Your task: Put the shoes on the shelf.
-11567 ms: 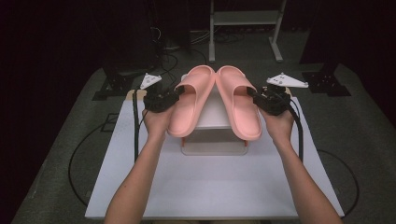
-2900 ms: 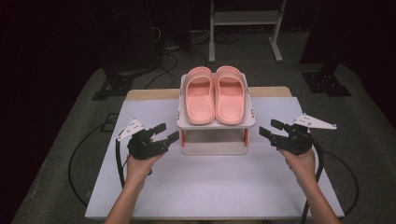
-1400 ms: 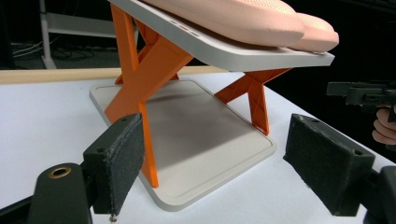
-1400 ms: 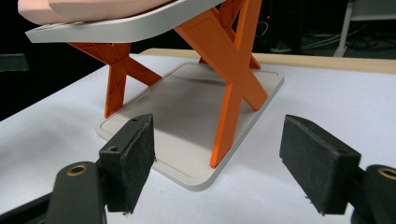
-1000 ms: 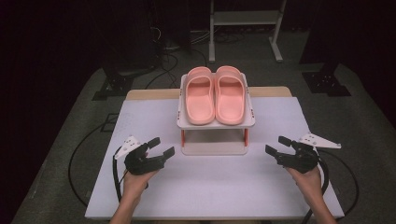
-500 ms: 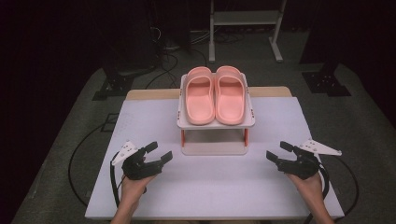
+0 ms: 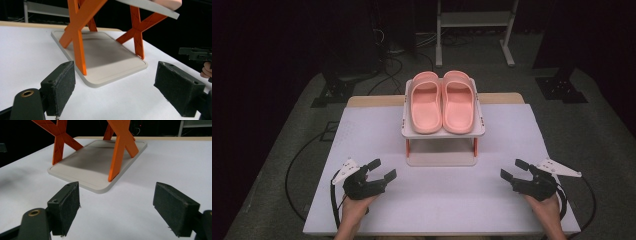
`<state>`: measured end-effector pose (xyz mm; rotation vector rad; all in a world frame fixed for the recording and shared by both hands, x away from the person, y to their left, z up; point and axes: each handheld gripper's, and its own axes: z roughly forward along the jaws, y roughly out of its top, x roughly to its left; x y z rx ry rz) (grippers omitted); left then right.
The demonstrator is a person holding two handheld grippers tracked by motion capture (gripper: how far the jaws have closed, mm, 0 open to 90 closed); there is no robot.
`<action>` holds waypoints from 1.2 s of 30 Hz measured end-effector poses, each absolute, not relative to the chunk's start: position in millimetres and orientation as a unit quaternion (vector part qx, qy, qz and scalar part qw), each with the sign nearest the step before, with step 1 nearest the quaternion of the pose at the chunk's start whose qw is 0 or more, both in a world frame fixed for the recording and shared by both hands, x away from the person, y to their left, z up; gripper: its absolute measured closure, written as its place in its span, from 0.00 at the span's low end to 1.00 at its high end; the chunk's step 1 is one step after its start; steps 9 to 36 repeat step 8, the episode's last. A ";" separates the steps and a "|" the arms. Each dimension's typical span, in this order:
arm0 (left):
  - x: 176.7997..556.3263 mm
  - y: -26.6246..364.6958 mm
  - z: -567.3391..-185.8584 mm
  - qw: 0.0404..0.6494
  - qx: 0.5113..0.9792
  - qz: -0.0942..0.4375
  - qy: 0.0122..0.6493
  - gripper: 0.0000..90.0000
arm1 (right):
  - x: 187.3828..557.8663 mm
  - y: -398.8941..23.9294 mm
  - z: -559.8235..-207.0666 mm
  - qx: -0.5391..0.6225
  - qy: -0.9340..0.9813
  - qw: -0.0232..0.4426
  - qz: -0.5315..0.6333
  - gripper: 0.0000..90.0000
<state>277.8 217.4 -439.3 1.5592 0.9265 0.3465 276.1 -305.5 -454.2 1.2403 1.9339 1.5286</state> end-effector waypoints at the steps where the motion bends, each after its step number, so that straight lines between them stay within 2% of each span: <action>1: 276.9 217.1 -440.6 0.602 0.675 0.151 0.398 0.18 | 274.4 -306.1 -456.2 0.443 0.686 0.190 0.545 0.23; 5: 272.0 217.0 -446.5 0.602 0.678 0.154 0.393 0.18 | 267.3 -309.0 -463.7 0.442 0.687 0.203 0.539 0.23; 36: 270.5 214.9 -451.9 0.595 0.688 0.154 0.386 0.18 | 262.9 -311.8 -467.7 0.446 0.679 0.198 0.548 0.22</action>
